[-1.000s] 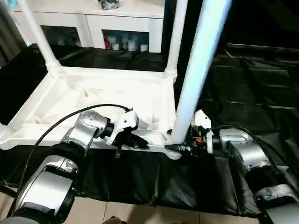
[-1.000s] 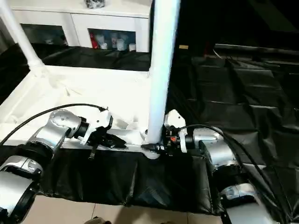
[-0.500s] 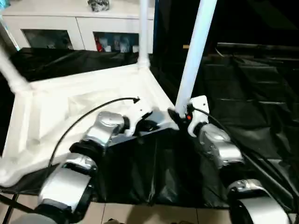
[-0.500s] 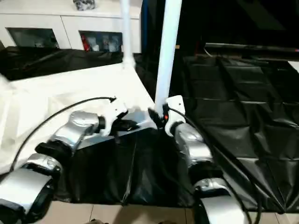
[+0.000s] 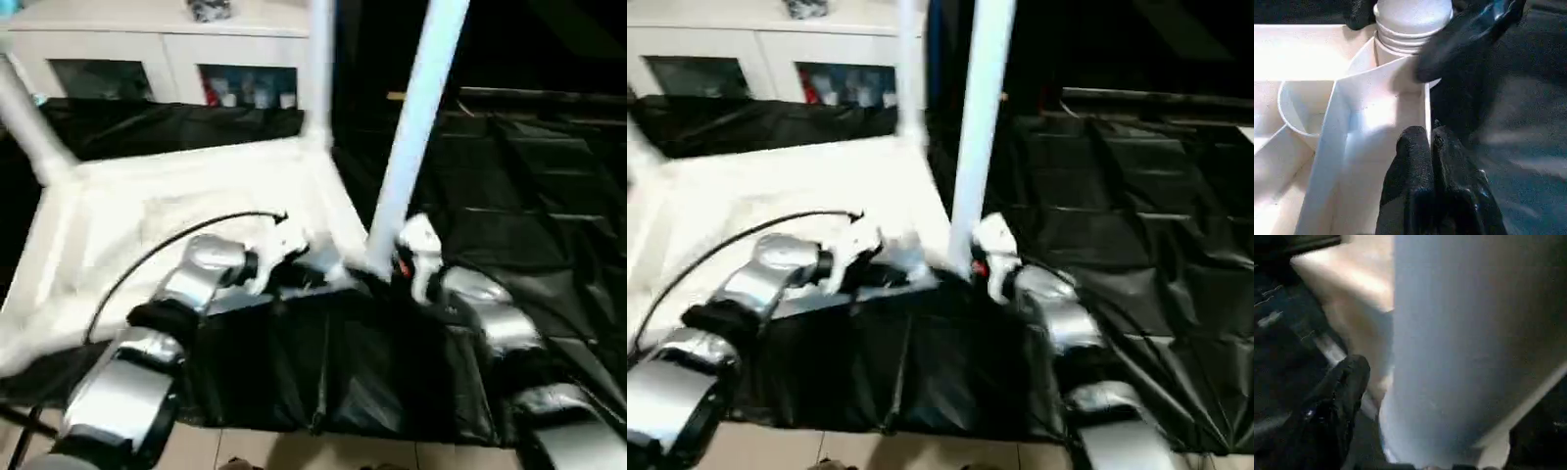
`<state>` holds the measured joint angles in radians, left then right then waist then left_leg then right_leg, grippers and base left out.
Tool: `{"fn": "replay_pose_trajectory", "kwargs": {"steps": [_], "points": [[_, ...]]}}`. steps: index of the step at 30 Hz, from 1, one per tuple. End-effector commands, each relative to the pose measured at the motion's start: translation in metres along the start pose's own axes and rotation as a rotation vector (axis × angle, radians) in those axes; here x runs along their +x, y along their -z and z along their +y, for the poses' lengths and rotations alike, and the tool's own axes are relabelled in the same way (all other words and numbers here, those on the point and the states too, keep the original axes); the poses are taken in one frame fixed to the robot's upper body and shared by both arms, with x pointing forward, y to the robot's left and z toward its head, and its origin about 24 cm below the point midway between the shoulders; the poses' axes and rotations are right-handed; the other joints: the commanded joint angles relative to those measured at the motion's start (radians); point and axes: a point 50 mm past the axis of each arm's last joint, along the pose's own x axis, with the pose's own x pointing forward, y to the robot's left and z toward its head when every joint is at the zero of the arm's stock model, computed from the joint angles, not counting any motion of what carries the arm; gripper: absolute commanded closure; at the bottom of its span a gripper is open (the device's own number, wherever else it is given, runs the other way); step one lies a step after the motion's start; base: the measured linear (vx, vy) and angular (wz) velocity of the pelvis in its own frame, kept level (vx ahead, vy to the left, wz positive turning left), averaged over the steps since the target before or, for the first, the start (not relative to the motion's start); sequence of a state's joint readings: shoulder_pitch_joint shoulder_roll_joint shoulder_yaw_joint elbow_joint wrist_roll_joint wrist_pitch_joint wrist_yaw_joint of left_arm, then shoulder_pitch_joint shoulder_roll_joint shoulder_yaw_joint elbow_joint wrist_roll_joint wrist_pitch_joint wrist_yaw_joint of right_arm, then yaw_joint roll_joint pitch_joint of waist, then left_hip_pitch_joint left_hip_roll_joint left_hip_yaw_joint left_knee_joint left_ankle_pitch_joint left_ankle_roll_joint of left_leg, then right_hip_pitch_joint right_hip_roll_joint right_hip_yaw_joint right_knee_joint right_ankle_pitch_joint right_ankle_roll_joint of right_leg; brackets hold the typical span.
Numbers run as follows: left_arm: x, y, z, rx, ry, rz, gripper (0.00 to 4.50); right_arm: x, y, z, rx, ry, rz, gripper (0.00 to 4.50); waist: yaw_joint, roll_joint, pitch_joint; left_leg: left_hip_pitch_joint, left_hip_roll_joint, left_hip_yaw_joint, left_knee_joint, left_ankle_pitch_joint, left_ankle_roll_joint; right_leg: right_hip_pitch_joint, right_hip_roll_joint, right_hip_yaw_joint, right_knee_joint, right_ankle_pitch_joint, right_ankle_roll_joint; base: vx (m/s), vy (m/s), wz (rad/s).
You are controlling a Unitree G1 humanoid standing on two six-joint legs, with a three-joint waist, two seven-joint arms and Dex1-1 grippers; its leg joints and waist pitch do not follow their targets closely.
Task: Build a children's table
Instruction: Rotate leg to tighten
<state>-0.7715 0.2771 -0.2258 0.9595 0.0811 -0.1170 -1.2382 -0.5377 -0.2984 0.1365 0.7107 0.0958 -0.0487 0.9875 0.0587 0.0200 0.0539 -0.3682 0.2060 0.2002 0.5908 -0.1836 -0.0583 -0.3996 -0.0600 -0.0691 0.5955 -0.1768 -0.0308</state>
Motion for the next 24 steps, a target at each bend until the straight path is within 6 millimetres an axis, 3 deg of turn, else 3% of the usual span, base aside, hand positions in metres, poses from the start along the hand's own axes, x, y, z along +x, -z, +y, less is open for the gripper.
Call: {"fn": "replay_pose_trajectory", "kwargs": {"steps": [1, 2, 5, 8, 16, 20, 23, 24], "points": [[-0.001, -0.004, -0.002, 0.041, 0.056, -0.001, 4.5, 0.0, 0.003, 0.013, -0.008, -0.166, 0.018, 0.55, 0.0, -0.001, -0.065, 0.016, 0.035, -0.016, -0.064, -0.221, 0.073, 0.052, -0.082, 0.047, -0.072, -0.21, -0.234, 0.0, 0.0, 0.0], [-0.004, -0.003, -0.003, 0.04, 0.081, 0.003, 4.5, -0.003, 0.002, 0.014, -0.011, -0.213, 0.028, 0.81, 0.004, -0.005, -0.064, 0.017, 0.036, -0.016, -0.064, -0.223, 0.076, 0.052, -0.082, 0.047, -0.074, -0.228, -0.228, 0.0, 0.0, 0.0], [-0.007, -0.002, -0.005, 0.045, 0.113, 0.01, 4.5, -0.006, 0.001, 0.015, -0.01, -0.253, 0.033, 0.91, 0.004, -0.004, -0.066, 0.016, 0.037, -0.016, -0.064, -0.21, 0.072, 0.05, -0.083, 0.047, -0.073, -0.227, -0.23, 0.0, 0.0, 0.0], [-0.01, 0.0, -0.006, 0.055, 0.147, 0.021, 4.5, -0.008, -0.002, 0.016, -0.003, -0.301, 0.029, 1.32, 0.005, -0.007, -0.067, 0.015, 0.036, -0.017, -0.064, -0.199, 0.071, 0.052, -0.082, 0.047, -0.069, -0.216, -0.233, 0.0, 0.0, 0.0], [-0.011, -0.001, -0.008, 0.045, 0.178, 0.01, 4.5, -0.005, -0.001, 0.026, 0.046, -0.368, 0.005, 1.72, 0.01, -0.006, -0.067, 0.016, 0.037, -0.016, -0.064, -0.185, 0.073, 0.048, -0.084, 0.047, -0.068, -0.201, -0.236, 0.0, 0.0, 0.0], [-0.005, -0.005, -0.006, 0.023, 0.132, -0.018, 4.5, 0.001, 0.003, 0.028, 0.098, -0.278, -0.028, 1.81, 0.013, -0.008, -0.066, 0.017, 0.038, -0.016, -0.065, -0.195, 0.062, 0.048, -0.086, 0.048, -0.071, -0.237, -0.223, 0.0, 0.0, 0.0], [0.003, -0.007, -0.002, 0.009, 0.045, -0.01, 4.5, 0.009, 0.007, 0.024, 0.106, -0.139, -0.023, 1.81, 0.006, -0.007, -0.061, 0.021, 0.035, -0.019, -0.069, -0.224, 0.034, 0.042, -0.087, 0.046, -0.08, -0.311, -0.205, 0.0, 0.0, 0.0], [0.016, -0.012, 0.001, -0.024, -0.047, -0.024, 4.5, 0.019, 0.012, 0.018, 0.127, 0.071, -0.011, 1.82, -0.002, -0.007, -0.059, 0.023, 0.033, -0.021, -0.069, -0.235, 0.02, 0.039, -0.088, 0.048, -0.086, -0.362, -0.188, 0.0, 0.0, 0.0]]}}
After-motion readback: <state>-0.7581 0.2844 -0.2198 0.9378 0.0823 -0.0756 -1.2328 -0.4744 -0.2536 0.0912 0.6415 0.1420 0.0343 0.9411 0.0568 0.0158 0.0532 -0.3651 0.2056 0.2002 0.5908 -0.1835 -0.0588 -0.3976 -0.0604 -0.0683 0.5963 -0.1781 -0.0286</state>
